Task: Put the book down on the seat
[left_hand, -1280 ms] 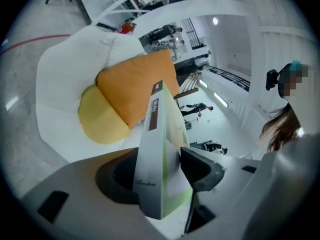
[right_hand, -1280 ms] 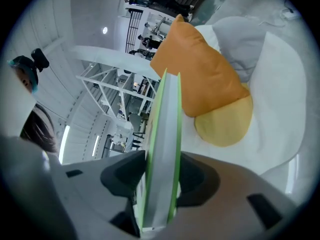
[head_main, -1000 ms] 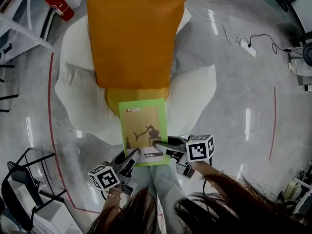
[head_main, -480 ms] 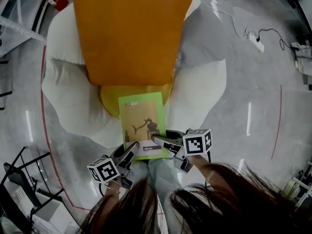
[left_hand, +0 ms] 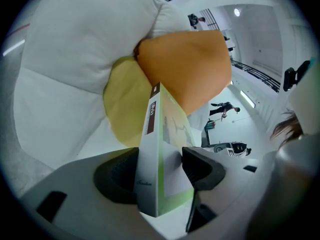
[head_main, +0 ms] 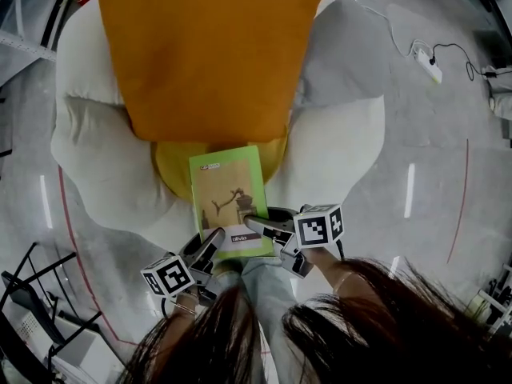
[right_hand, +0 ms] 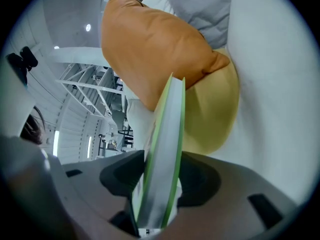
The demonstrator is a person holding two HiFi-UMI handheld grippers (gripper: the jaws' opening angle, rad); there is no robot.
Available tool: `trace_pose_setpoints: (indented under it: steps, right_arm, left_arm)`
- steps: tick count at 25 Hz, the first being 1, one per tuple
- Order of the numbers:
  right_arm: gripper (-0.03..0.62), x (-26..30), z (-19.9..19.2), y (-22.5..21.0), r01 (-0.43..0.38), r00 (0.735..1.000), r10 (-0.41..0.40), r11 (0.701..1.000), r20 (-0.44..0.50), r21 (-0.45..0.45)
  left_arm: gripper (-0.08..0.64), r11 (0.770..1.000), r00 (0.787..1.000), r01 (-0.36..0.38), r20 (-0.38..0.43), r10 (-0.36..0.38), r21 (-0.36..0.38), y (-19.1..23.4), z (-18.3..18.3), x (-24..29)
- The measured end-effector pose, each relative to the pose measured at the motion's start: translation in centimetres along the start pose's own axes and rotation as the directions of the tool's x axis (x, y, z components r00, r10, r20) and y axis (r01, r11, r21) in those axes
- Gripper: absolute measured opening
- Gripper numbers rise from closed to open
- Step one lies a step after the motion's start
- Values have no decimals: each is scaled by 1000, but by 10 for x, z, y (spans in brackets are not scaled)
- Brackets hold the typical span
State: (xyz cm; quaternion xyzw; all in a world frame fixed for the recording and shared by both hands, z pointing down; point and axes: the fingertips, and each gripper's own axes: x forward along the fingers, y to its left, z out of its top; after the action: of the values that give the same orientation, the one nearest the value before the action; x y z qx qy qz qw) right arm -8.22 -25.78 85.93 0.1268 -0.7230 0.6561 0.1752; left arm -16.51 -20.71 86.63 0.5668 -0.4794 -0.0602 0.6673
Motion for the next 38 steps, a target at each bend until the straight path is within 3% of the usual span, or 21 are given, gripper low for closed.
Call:
trace_pose_setpoints:
  steps: [6,18,38]
  right_arm:
    - [209,10,-2,-20,-6,1000,6,1000,-26,19]
    - [221,22,0,-44,7,998,-7,1000,-59,-6]
    - [273,31,-8,-82,187,981,-189,981,-36,-48]
  left_arm:
    - [261,999,999,-33,2,33,-15,16,-3,10]
    - [261,995,996,-93,-11,94,27,37,-2,23]
    - [262,983,984,-136,-100,149,123,59,-11,42]
